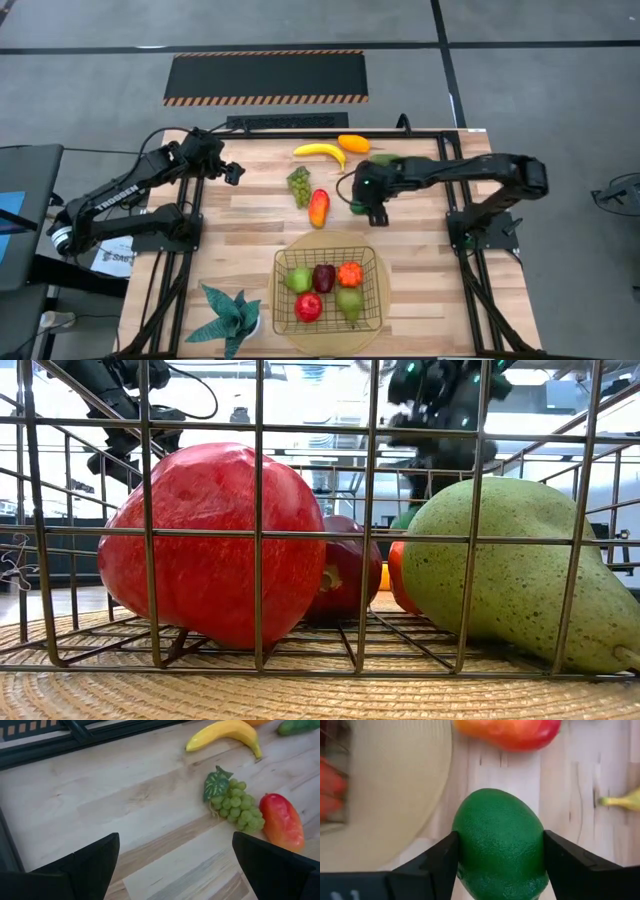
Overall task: Build produce basket
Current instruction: Put the green lemon into the wire basket
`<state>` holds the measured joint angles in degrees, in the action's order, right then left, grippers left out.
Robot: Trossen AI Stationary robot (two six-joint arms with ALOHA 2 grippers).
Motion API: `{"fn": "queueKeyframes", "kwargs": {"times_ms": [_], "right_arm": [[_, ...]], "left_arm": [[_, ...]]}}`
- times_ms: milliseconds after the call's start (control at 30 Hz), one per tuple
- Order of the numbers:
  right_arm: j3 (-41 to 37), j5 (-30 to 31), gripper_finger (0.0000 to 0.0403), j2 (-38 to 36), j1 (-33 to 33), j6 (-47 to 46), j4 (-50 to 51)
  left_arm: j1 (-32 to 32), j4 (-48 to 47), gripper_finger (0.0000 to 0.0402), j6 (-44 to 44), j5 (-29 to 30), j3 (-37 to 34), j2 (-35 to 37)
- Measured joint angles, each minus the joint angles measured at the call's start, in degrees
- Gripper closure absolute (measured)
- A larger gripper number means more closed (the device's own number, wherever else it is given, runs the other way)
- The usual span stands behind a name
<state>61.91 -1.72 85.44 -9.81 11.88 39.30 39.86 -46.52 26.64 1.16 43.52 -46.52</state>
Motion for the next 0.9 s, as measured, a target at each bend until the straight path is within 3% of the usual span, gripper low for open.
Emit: {"fn": "queueKeyframes", "kwargs": {"times_ms": [167, 367, 567, 900], "right_arm": [[4.88, -2.28, 0.0146, -7.85, 3.89, -11.29, -2.21], [10.83, -2.73, 0.0147, -10.49, 14.99, -22.55, -10.52], [15.04, 0.4, 0.0147, -3.38, 25.16, -27.5, -12.26], [19.71, 0.43, 0.0147, 11.7, 33.66, -35.24, -12.2]], "left_arm": [[0.0, 0.02, 0.0028, -0.01, -0.23, 0.03, 0.02], [0.0, 0.03, 0.0028, -0.03, -0.28, 0.03, 0.02], [0.0, -0.02, 0.0028, -0.92, -0.48, 0.05, 0.02], [-0.03, -0.35, 0.0028, -1.56, -0.93, 0.07, 0.04]]}}
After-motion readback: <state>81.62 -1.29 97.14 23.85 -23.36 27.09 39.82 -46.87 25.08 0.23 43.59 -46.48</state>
